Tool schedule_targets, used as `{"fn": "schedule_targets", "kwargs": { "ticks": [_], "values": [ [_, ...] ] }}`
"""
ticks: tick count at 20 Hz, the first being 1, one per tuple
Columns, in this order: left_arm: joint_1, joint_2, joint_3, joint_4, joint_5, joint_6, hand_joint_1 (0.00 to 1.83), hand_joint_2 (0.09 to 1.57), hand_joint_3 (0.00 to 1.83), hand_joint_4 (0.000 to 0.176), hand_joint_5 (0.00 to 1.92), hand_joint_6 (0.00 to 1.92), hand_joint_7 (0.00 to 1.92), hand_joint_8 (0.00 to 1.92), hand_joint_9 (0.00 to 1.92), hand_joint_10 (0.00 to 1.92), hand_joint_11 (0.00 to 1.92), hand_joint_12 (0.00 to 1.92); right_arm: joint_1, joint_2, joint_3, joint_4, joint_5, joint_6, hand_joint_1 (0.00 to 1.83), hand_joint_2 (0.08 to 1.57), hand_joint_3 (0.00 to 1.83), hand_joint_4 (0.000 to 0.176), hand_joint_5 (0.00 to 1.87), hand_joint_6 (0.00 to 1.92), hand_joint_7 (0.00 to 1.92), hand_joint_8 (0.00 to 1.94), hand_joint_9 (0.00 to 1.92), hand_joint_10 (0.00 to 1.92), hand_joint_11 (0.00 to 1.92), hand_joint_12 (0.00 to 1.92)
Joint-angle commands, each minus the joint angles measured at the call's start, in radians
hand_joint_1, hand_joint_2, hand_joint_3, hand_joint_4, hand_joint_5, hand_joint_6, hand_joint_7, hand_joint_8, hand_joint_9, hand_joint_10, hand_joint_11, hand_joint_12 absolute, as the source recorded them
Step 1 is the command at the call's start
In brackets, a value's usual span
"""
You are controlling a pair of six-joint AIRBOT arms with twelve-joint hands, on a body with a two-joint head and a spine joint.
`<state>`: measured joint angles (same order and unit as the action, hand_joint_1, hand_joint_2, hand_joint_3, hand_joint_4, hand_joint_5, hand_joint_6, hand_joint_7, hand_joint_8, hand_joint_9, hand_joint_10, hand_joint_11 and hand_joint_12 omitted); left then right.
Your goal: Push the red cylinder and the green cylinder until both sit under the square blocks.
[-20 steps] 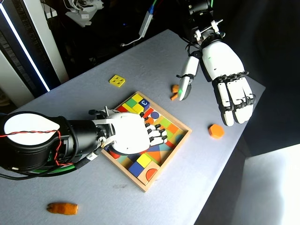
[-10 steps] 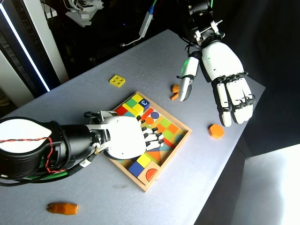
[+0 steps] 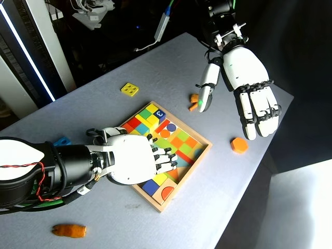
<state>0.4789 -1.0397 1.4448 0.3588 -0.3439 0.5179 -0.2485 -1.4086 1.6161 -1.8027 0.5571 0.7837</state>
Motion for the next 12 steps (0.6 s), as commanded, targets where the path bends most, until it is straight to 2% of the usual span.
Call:
{"fn": "schedule_targets", "kwargs": {
  "ticks": [1,5,6,8,10,12],
  "values": [
    [-0.005,0.007,0.001,-0.021,-0.100,-0.003,0.00,1.14,0.00,0.089,0.10,0.00,0.06,0.00,0.09,0.00,0.00,0.39,-0.006,0.008,-0.004,0.017,0.002,0.006,0.35,1.12,0.00,0.175,0.70,0.00,0.18,0.00,0.02,0.00,0.00,0.42],
    [-0.004,0.008,0.001,-0.022,-0.100,-0.003,0.00,1.16,0.00,0.080,0.11,0.00,0.06,0.00,0.12,0.01,0.00,0.51,-0.008,0.026,-0.015,0.006,0.002,0.016,0.35,1.11,0.00,0.176,0.69,0.00,0.19,0.00,0.01,0.00,0.00,0.31],
    [-0.004,0.009,0.000,-0.023,-0.100,-0.003,0.00,1.15,0.00,0.095,0.10,0.00,0.06,0.00,0.11,0.00,0.00,0.49,-0.008,0.030,-0.017,0.002,0.002,0.020,0.36,1.11,0.00,0.176,0.70,0.00,0.19,0.00,0.01,0.00,0.00,0.29],
    [-0.003,0.011,-0.001,-0.025,-0.100,-0.003,0.00,1.16,0.00,0.090,0.11,0.00,0.08,0.00,0.11,0.00,0.00,0.49,-0.009,0.038,-0.021,-0.002,0.002,0.023,0.36,1.11,0.00,0.176,0.70,0.00,0.19,0.00,0.01,0.00,0.00,0.27],
    [-0.002,0.011,-0.002,-0.025,-0.100,-0.003,0.00,1.16,0.00,0.095,0.12,0.00,0.08,0.00,0.13,0.00,0.00,0.55,-0.011,0.045,-0.024,-0.004,0.001,0.027,0.35,1.12,0.00,0.176,0.70,0.00,0.18,0.00,0.00,0.00,0.00,0.21],
    [0.002,0.011,-0.002,-0.027,-0.100,-0.003,0.01,1.13,0.00,0.095,0.11,0.00,0.08,0.00,0.12,0.00,0.00,0.55,-0.011,0.048,-0.026,-0.007,0.001,0.030,0.37,1.12,0.00,0.176,0.71,0.00,0.19,0.00,0.01,0.00,0.00,0.28]
  ]
}}
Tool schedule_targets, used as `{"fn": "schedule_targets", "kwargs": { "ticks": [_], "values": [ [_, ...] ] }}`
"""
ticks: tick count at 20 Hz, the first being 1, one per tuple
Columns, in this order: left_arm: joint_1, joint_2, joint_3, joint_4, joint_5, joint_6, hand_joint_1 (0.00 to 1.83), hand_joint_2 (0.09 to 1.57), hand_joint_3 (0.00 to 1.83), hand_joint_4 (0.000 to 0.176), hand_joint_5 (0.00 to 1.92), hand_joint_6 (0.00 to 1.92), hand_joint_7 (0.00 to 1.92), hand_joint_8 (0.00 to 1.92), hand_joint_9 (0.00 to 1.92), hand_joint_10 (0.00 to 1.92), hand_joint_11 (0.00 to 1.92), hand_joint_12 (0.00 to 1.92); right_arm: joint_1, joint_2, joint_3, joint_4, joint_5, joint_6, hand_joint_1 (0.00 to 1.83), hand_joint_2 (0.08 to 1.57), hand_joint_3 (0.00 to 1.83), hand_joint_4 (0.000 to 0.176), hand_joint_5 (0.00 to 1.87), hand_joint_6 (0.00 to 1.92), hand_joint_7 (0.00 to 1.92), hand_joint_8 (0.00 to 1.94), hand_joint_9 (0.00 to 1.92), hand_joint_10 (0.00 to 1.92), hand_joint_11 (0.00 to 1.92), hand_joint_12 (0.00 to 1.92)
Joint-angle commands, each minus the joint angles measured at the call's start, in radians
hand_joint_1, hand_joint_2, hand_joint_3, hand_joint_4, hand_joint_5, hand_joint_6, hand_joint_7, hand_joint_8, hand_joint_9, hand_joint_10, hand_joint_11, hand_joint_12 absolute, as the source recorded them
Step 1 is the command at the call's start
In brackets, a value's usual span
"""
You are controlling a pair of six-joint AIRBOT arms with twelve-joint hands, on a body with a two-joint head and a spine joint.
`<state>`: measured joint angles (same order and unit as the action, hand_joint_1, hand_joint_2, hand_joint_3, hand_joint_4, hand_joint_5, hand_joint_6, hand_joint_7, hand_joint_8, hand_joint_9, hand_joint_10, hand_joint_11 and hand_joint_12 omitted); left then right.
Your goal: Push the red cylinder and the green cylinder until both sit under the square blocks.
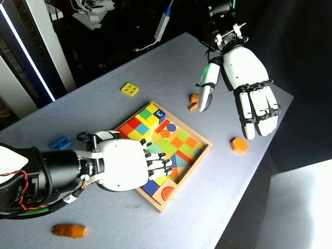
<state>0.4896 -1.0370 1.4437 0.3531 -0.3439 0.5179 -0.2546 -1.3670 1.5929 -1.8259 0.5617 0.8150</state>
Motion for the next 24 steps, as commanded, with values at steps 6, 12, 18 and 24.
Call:
{"fn": "schedule_targets", "kwargs": {
  "ticks": [6,12,18,24],
  "values": [
    [-0.007,0.009,-0.001,-0.022,-0.100,-0.003,0.00,1.14,0.00,0.108,0.12,0.00,0.09,0.00,0.09,0.00,0.00,0.43,-0.008,0.022,-0.009,0.007,-0.004,0.009,0.40,1.12,0.00,0.171,0.71,0.00,0.17,0.00,0.00,0.00,0.00,0.24],
    [-0.005,0.011,-0.001,-0.024,-0.100,-0.003,0.01,1.13,0.00,0.102,0.15,0.00,0.09,0.00,0.10,0.00,0.00,0.47,-0.012,0.036,-0.016,-0.002,-0.005,0.018,0.35,1.12,0.00,0.176,0.69,0.00,0.17,0.00,0.00,0.00,0.00,0.17],
    [-0.003,0.012,-0.001,-0.027,-0.100,-0.003,0.00,1.12,0.00,0.109,0.15,0.00,0.08,0.00,0.08,0.01,0.00,0.40,-0.014,0.057,-0.027,-0.020,-0.008,0.035,0.38,1.13,0.00,0.175,0.69,0.00,0.17,0.00,0.00,0.00,0.00,0.19],
    [-0.001,0.012,-0.001,-0.031,-0.100,-0.003,0.01,1.13,0.00,0.100,0.14,0.00,0.09,0.00,0.09,0.00,0.00,0.42,-0.015,0.078,-0.037,-0.034,-0.012,0.048,0.39,1.13,0.00,0.176,0.69,0.00,0.17,0.00,0.00,0.00,0.00,0.27]
  ]
}}
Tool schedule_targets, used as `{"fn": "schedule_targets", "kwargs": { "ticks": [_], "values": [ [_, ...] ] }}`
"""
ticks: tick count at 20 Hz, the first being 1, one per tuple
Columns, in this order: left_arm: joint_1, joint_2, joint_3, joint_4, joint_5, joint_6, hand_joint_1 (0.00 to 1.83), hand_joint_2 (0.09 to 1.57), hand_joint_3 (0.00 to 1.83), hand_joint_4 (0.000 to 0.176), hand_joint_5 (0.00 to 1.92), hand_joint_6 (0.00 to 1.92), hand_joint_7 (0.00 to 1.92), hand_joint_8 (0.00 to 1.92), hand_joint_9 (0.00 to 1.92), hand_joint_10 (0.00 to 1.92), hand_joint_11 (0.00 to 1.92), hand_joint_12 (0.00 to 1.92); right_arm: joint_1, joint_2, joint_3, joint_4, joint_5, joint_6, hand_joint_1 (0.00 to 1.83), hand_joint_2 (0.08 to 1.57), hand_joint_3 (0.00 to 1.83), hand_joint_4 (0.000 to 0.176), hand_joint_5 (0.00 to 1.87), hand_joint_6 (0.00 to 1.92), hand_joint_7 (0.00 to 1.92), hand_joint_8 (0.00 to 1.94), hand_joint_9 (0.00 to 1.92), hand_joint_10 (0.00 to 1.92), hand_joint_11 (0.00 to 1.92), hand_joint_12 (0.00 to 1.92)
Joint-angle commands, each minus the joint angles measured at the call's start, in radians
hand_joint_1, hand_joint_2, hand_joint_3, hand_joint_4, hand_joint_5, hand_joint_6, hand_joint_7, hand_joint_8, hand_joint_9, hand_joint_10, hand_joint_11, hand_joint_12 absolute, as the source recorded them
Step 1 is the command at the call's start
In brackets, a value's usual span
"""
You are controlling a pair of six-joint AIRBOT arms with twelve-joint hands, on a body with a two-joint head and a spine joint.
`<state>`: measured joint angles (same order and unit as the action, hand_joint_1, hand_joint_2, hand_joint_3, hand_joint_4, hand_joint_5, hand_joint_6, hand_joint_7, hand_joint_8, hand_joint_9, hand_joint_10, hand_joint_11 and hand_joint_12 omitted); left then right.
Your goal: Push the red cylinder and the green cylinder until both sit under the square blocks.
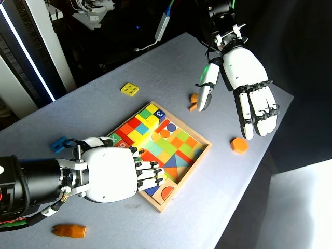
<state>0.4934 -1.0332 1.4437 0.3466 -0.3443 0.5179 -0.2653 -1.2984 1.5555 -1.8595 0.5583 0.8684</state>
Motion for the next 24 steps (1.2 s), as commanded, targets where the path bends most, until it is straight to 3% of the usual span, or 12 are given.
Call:
{"fn": "schedule_targets", "kwargs": {
  "ticks": [1,2,3,4,6,7,12,13,16,17,22,24],
  "values": [
    [-0.004,0.008,-0.001,-0.025,-0.100,-0.003,0.00,1.13,0.00,0.069,0.15,0.00,0.09,0.00,0.11,0.00,0.00,0.49,-0.004,0.012,-0.001,-0.001,-0.009,-0.004,0.40,1.13,0.00,0.176,0.68,0.00,0.16,0.00,0.00,0.00,0.00,0.24],
    [-0.004,0.008,-0.001,-0.026,-0.100,-0.003,0.00,1.13,0.00,0.069,0.15,0.00,0.09,0.00,0.11,0.00,0.00,0.49,-0.004,0.013,-0.002,-0.001,-0.009,-0.004,0.40,1.13,0.00,0.176,0.68,0.00,0.16,0.00,0.00,0.00,0.00,0.24],
    [-0.003,0.008,-0.001,-0.027,-0.100,-0.003,0.00,1.12,0.00,0.104,0.14,0.00,0.10,0.00,0.10,0.00,0.00,0.43,-0.005,0.013,-0.002,-0.002,-0.010,-0.004,0.40,1.13,0.00,0.176,0.68,0.00,0.16,0.00,0.00,0.00,0.00,0.30],
    [-0.003,0.008,-0.001,-0.027,-0.100,-0.003,0.01,1.11,0.00,0.117,0.15,0.00,0.08,0.00,0.08,0.00,0.00,0.36,-0.005,0.013,-0.003,-0.002,-0.010,-0.004,0.39,1.13,0.00,0.176,0.67,0.00,0.16,0.00,0.00,0.00,0.00,0.31],
    [-0.003,0.008,-0.001,-0.028,-0.101,-0.003,0.00,1.16,0.01,0.111,0.16,0.00,0.07,0.00,0.08,0.00,0.00,0.38,-0.007,0.013,-0.004,-0.002,-0.010,-0.003,0.39,1.13,0.00,0.176,0.68,0.00,0.16,0.00,0.00,0.00,0.00,0.29],
    [-0.003,0.008,-0.001,-0.029,-0.101,-0.003,0.02,1.17,0.00,0.125,0.16,0.00,0.06,0.00,0.05,0.00,0.00,0.32,-0.007,0.013,-0.005,-0.002,-0.010,-0.003,0.38,1.13,0.00,0.176,0.67,0.00,0.16,0.00,0.00,0.00,0.00,0.29],
    [0.002,0.008,-0.001,-0.032,-0.102,-0.003,0.01,1.13,0.00,0.111,0.16,0.00,0.07,0.00,0.08,0.00,0.00,0.38,-0.006,0.013,-0.005,-0.001,-0.010,0.000,0.39,1.13,0.00,0.176,0.68,0.00,0.17,0.00,0.00,0.00,0.00,0.29],
    [0.003,0.008,-0.001,-0.033,-0.102,-0.003,0.00,1.13,0.00,0.130,0.14,0.00,0.08,0.01,0.08,0.00,0.00,0.39,-0.005,0.013,-0.006,-0.001,-0.009,0.001,0.38,1.13,0.00,0.176,0.68,0.00,0.17,0.00,0.00,0.00,0.00,0.28],
    [0.005,0.009,-0.001,-0.036,-0.103,-0.003,0.00,1.14,0.00,0.069,0.13,0.00,0.09,0.00,0.09,0.00,0.00,0.44,0.003,0.015,-0.009,-0.001,-0.008,0.001,0.37,1.13,0.00,0.176,0.67,0.00,0.16,0.00,0.00,0.00,0.00,0.23],
    [0.006,0.010,-0.001,-0.038,-0.104,-0.002,0.00,1.15,0.00,0.084,0.13,0.00,0.09,0.00,0.11,0.01,0.00,0.48,0.006,0.017,-0.011,-0.001,-0.007,0.001,0.35,1.13,0.00,0.176,0.67,0.00,0.16,0.00,0.00,0.00,0.00,0.25],
    [0.010,0.011,0.000,-0.043,-0.104,-0.002,0.00,1.14,0.00,0.100,0.15,0.00,0.09,0.00,0.10,0.00,0.00,0.46,0.037,0.043,-0.039,-0.001,-0.018,-0.018,0.35,1.11,0.00,0.176,0.68,0.00,0.16,0.00,0.00,0.00,0.00,0.32],
    [0.011,0.011,0.000,-0.046,-0.105,-0.001,0.00,1.13,0.00,0.087,0.14,0.00,0.08,0.00,0.09,0.01,0.00,0.43,0.051,0.053,-0.050,0.001,-0.021,-0.025,0.39,1.11,0.00,0.176,0.69,0.00,0.15,0.00,0.00,0.00,0.00,0.26]
  ]
}}
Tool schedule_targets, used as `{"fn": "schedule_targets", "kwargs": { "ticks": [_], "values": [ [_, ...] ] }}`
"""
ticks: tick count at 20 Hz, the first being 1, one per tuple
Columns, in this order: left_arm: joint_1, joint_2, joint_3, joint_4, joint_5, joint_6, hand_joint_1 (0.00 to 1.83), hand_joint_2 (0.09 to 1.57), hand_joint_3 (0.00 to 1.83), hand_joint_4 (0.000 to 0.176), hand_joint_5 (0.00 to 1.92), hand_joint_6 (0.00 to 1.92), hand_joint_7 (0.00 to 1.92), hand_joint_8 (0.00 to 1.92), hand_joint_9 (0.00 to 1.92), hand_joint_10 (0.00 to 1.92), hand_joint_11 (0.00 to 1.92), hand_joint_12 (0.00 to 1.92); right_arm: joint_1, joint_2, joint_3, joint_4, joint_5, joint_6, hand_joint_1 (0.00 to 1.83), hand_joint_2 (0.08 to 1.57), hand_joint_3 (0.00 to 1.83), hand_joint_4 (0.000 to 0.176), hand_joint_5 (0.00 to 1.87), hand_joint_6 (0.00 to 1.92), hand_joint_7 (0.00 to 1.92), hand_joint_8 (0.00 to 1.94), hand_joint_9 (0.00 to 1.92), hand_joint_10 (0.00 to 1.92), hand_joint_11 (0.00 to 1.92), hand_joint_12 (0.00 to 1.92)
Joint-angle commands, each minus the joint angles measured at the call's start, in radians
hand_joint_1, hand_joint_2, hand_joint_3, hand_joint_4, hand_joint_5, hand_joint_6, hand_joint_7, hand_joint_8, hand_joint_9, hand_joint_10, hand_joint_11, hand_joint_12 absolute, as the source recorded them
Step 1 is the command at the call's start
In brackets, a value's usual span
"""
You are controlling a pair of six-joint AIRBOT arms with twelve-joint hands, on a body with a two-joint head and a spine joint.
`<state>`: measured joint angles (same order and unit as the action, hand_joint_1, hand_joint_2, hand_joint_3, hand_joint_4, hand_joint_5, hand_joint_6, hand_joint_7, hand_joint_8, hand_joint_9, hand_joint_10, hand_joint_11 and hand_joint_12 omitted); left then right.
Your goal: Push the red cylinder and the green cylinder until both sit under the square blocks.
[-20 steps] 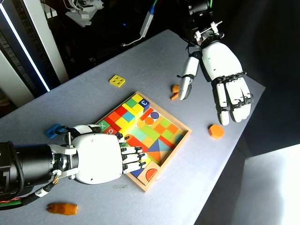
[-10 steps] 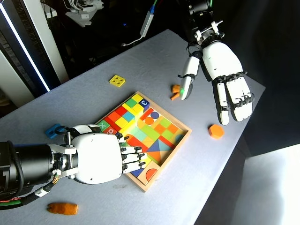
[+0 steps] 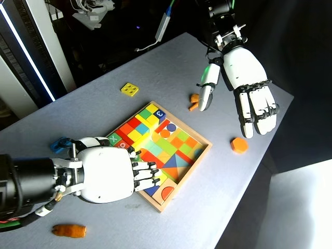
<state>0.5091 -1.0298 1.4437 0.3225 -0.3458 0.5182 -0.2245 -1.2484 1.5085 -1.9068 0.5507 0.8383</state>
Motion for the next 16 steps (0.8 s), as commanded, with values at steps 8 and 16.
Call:
{"fn": "schedule_targets", "kwargs": {
  "ticks": [8,16],
  "values": [
    [-0.001,0.023,-0.012,-0.062,-0.113,0.034,0.00,1.11,0.00,0.093,0.11,0.00,0.06,0.00,0.05,0.00,0.00,0.31,0.059,0.066,-0.048,0.338,-0.014,-0.225,0.33,1.12,0.00,0.125,0.69,0.00,0.18,0.00,0.03,0.00,0.00,0.46],
    [0.046,0.134,-0.126,-0.246,-0.306,0.164,0.00,1.18,0.01,0.093,0.04,0.00,0.02,0.01,0.00,0.00,0.02,0.01,0.016,0.200,-0.118,1.060,0.095,-0.725,0.34,1.12,0.01,0.038,0.32,0.00,0.09,0.00,0.05,0.01,0.00,0.22]
  ]
}}
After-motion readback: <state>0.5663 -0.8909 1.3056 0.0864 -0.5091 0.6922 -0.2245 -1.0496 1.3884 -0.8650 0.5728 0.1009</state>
